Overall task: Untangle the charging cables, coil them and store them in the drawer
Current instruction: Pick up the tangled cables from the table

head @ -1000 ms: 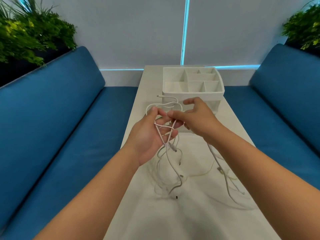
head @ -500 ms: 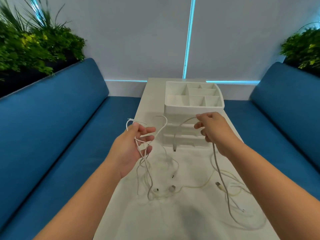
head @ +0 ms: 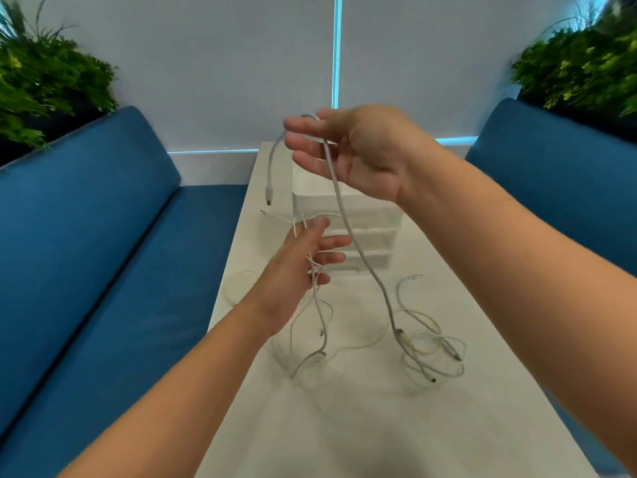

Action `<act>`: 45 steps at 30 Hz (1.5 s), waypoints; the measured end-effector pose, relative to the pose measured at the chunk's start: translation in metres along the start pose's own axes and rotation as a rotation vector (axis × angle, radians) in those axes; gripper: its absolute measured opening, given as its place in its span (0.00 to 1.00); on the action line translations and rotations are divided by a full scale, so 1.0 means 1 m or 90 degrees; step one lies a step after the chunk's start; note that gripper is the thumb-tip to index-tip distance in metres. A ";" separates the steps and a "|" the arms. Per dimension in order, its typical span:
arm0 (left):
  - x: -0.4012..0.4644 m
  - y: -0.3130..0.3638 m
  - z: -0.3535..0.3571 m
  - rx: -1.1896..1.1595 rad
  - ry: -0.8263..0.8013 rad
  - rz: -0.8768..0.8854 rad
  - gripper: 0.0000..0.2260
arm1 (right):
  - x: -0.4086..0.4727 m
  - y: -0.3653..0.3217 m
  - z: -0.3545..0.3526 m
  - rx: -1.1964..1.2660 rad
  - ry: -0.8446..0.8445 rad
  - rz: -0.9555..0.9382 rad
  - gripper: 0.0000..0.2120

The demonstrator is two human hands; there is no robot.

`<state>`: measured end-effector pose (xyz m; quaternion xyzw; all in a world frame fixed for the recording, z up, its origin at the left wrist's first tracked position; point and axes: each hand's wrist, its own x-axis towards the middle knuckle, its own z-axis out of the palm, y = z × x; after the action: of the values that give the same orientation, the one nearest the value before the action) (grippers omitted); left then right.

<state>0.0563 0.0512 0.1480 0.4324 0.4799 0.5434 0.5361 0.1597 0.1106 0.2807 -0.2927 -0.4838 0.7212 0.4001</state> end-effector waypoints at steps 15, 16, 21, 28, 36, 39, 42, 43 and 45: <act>-0.034 -0.018 0.024 0.061 0.085 0.125 0.14 | 0.001 0.058 -0.053 -0.419 0.080 -0.070 0.12; -0.037 -0.019 0.018 0.051 0.089 0.122 0.14 | -0.005 0.069 -0.070 -0.446 0.082 -0.069 0.11; -0.046 -0.028 -0.001 0.015 0.084 0.056 0.15 | -0.013 0.158 -0.163 -0.558 0.183 0.017 0.09; -0.048 -0.028 -0.013 0.018 0.074 -0.004 0.16 | 0.002 0.244 -0.215 -1.097 -0.150 0.139 0.24; -0.044 -0.036 -0.036 -0.048 0.204 0.016 0.15 | 0.011 0.176 -0.217 -0.986 0.047 0.089 0.12; -0.042 -0.039 -0.037 -0.075 0.227 0.025 0.16 | 0.013 0.125 -0.196 -0.924 0.075 0.058 0.11; -0.037 -0.038 -0.037 -0.086 0.233 0.035 0.14 | 0.014 0.082 -0.176 -0.799 0.150 0.038 0.09; -0.036 -0.037 -0.039 -0.089 0.237 0.036 0.14 | 0.015 0.071 -0.173 -0.762 0.201 0.028 0.09; -0.035 -0.032 -0.044 -0.101 0.246 0.039 0.13 | 0.016 0.053 -0.172 -0.714 0.308 0.019 0.10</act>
<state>0.0198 0.0128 0.1102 0.2912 0.5159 0.6684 0.4497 0.2754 0.1932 0.1685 -0.6208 -0.6812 0.2755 0.2733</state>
